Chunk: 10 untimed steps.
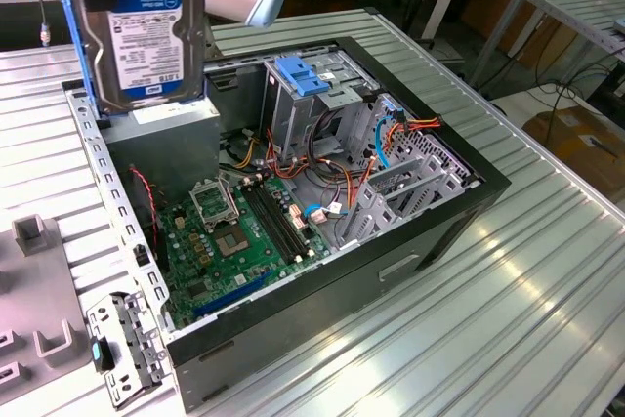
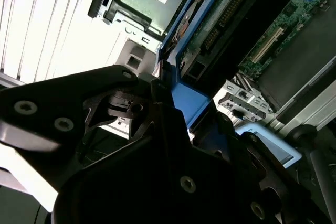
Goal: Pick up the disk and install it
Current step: 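Pick up the disk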
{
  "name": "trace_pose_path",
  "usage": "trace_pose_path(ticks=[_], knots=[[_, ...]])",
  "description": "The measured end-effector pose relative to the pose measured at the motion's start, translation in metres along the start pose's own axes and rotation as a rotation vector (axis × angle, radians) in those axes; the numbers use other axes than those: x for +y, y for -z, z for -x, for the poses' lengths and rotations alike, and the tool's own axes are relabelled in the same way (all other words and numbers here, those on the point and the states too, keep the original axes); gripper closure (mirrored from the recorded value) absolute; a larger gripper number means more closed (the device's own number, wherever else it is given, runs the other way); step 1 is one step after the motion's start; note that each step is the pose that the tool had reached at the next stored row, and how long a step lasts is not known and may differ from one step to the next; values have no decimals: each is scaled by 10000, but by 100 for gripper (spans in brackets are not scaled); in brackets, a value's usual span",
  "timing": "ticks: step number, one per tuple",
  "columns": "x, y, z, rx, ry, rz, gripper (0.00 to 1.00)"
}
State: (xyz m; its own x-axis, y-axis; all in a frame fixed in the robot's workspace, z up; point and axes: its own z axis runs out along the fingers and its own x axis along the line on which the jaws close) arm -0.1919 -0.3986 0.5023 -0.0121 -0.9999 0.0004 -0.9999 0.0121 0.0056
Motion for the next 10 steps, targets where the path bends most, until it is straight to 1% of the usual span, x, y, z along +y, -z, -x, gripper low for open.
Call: trace_pose_path(ticks=[1,3,4,8,10], knots=[[-64,0,0,1,2,0,63],[-121,-2,-6,0,-1,1,63],[-146,-3,-25,1,-2,1,63],[-191,-17,-104,-2,-1,-1,63],[-300,-19,-107,0,-2,1,63]])
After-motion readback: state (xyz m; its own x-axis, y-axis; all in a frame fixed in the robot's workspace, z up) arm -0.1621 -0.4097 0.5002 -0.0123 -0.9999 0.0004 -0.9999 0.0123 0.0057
